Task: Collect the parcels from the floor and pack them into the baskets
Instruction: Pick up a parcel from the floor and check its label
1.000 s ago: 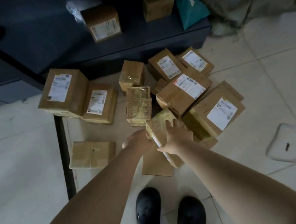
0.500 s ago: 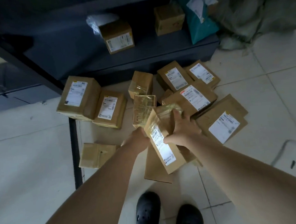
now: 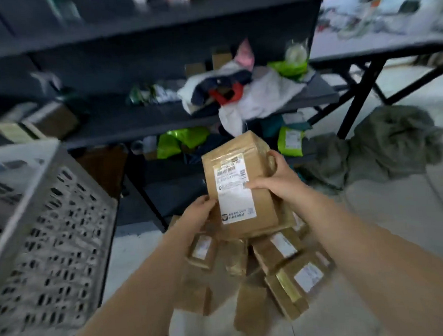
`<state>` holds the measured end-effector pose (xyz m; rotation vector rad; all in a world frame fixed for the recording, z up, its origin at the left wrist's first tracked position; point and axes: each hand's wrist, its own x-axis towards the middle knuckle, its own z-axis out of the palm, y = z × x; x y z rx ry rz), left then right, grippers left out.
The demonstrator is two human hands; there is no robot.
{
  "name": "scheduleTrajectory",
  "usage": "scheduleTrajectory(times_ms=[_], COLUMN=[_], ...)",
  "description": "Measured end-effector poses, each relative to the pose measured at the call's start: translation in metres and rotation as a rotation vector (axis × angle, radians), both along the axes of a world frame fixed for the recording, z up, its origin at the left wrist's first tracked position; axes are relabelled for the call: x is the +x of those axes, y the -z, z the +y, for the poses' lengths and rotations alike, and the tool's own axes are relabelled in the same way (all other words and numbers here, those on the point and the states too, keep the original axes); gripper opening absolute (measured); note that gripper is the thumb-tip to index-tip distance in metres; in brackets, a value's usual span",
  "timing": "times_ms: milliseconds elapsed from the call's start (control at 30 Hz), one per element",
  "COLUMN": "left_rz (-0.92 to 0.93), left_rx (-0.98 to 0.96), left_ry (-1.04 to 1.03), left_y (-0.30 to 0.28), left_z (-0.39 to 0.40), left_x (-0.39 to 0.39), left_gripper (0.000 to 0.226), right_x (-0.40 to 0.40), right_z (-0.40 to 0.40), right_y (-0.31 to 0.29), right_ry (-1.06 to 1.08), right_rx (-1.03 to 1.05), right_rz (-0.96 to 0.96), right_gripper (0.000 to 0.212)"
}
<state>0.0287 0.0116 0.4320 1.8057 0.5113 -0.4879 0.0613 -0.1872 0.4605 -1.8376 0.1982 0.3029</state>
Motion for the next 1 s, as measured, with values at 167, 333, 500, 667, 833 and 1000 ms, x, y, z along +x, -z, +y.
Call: scheduleTrajectory(times_ms=[167,333,500,667,833,1000], left_rz=[-0.157,-0.258,-0.336,-0.423,-0.460,-0.556], left_rx=[-0.271,-0.426,-0.555,-0.579,-0.516,-0.468], left_ry=[-0.084,-0.094,-0.035,0.038,-0.149,-0.190], left_y=[-0.118,-0.173,-0.189,-0.196,-0.213,-0.229], left_z=[0.020,0.045,0.064,0.075,0.072,0.070], left_x=[-0.010,-0.023,-0.032,-0.033,-0.030,-0.025], left_gripper=[0.039,0.033,0.041,0.060,0.046,0.056], right_x=[-0.010,-0.022,-0.025,-0.019,-0.016,-0.023], right_z=[0.013,0.034,0.053,0.065,0.075,0.085], right_y=[-0.119,-0.175,-0.198,-0.209,-0.216,-0.213], right_ry=[0.021,-0.008,-0.083,-0.098,-0.085,0.080], right_rx=[0.235,0.362,0.409,0.411,0.409,0.160], right_rz=[-0.116,-0.201,-0.262,-0.281,-0.238,-0.447], right_gripper=[0.094,0.084,0.086,0.087,0.072,0.038])
